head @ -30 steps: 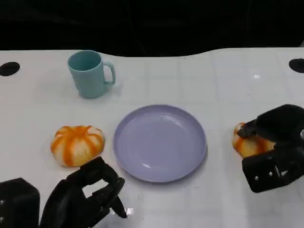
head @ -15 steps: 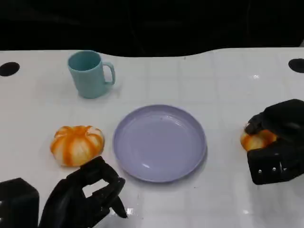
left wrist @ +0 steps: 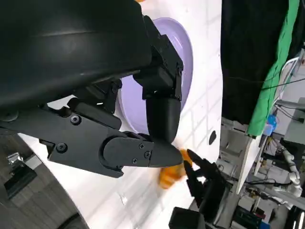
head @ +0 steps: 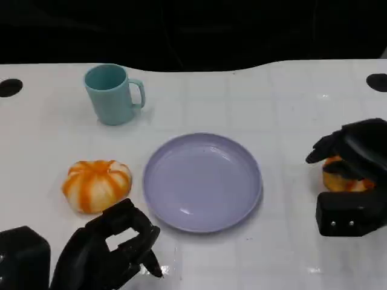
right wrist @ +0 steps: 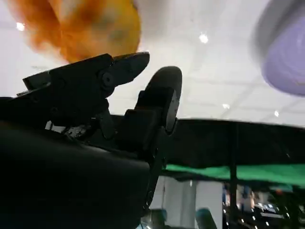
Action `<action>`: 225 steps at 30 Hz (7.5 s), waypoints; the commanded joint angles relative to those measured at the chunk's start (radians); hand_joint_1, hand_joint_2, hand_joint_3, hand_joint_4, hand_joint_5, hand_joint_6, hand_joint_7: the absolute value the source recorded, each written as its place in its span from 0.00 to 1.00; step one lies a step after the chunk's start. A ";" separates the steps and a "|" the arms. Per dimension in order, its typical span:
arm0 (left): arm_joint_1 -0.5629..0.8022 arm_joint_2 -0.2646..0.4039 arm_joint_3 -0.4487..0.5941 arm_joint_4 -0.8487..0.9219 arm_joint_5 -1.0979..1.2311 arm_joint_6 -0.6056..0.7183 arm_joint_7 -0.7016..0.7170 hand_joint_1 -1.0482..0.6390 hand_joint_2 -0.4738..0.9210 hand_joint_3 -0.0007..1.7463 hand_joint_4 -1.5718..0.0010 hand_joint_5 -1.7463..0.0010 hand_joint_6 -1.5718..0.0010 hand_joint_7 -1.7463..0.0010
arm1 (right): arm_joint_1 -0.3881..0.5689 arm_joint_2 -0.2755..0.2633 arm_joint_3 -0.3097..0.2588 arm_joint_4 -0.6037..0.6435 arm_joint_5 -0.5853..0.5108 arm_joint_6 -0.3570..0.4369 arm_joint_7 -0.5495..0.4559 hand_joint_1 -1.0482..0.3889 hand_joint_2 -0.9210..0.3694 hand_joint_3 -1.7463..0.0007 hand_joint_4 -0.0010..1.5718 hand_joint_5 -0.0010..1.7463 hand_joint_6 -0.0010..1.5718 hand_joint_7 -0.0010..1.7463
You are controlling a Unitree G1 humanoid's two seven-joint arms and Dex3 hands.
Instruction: Grasp the bread from the table and place it into the plate.
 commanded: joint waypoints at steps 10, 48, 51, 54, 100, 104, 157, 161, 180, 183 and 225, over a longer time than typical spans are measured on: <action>-0.002 0.012 0.006 0.020 0.003 -0.015 -0.004 0.30 1.00 0.16 0.53 0.00 0.61 0.06 | 0.006 0.028 -0.047 -0.131 0.049 -0.062 -0.050 0.74 0.50 0.38 0.61 1.00 0.54 0.89; -0.003 0.012 -0.003 0.023 0.009 -0.022 0.003 0.29 1.00 0.15 0.54 0.00 0.62 0.06 | 0.322 -0.255 -0.229 -1.134 -0.007 0.391 0.911 0.28 0.10 1.00 0.16 0.09 0.22 0.01; -0.003 0.012 -0.006 0.020 0.015 -0.021 0.009 0.29 1.00 0.16 0.54 0.00 0.62 0.07 | 0.330 -0.267 -0.221 -1.136 -0.049 0.408 0.940 0.33 0.11 1.00 0.16 0.07 0.22 0.00; -0.003 0.012 -0.007 0.017 0.015 -0.015 0.010 0.30 1.00 0.16 0.54 0.00 0.62 0.06 | 0.331 -0.270 -0.210 -1.119 -0.090 0.423 0.968 0.39 0.13 1.00 0.17 0.06 0.22 0.00; 0.000 0.004 -0.006 0.014 0.002 -0.016 0.008 0.29 1.00 0.15 0.52 0.00 0.60 0.07 | 0.053 -0.052 -0.058 -0.226 -0.057 0.327 0.445 0.64 0.03 1.00 0.59 0.44 0.63 0.03; 0.000 0.005 -0.009 0.015 0.008 -0.022 0.009 0.29 1.00 0.15 0.53 0.00 0.60 0.08 | 0.026 -0.046 -0.037 -0.130 -0.061 0.216 0.238 0.65 0.03 1.00 0.60 0.79 0.80 0.04; 0.000 0.002 -0.017 0.021 0.020 -0.028 0.009 0.29 1.00 0.17 0.53 0.00 0.60 0.08 | 0.039 0.138 -0.065 -0.313 0.081 -0.220 0.045 0.66 0.57 0.20 0.64 1.00 0.48 1.00; 0.001 0.001 -0.018 0.020 0.019 -0.031 0.007 0.29 1.00 0.16 0.53 0.00 0.61 0.08 | 0.028 0.168 -0.046 -0.283 0.066 -0.220 0.048 0.66 0.57 0.21 0.65 1.00 0.49 1.00; 0.010 -0.003 -0.022 0.004 0.015 -0.015 0.022 0.28 1.00 0.14 0.52 0.00 0.58 0.10 | 0.007 0.235 0.000 -0.132 0.090 -0.227 0.142 0.59 0.32 0.52 0.52 0.70 0.58 0.28; 0.009 -0.004 -0.022 0.003 0.014 -0.014 0.022 0.28 1.00 0.14 0.52 0.00 0.58 0.11 | 0.009 0.229 0.000 -0.138 0.113 -0.226 0.216 0.50 0.14 0.75 0.41 0.44 0.48 0.11; 0.004 -0.004 -0.025 0.017 0.029 -0.029 0.022 0.29 1.00 0.17 0.53 0.00 0.60 0.10 | 0.356 0.045 -0.260 -0.803 0.520 -0.012 0.819 0.23 0.00 0.80 0.16 0.12 0.16 0.06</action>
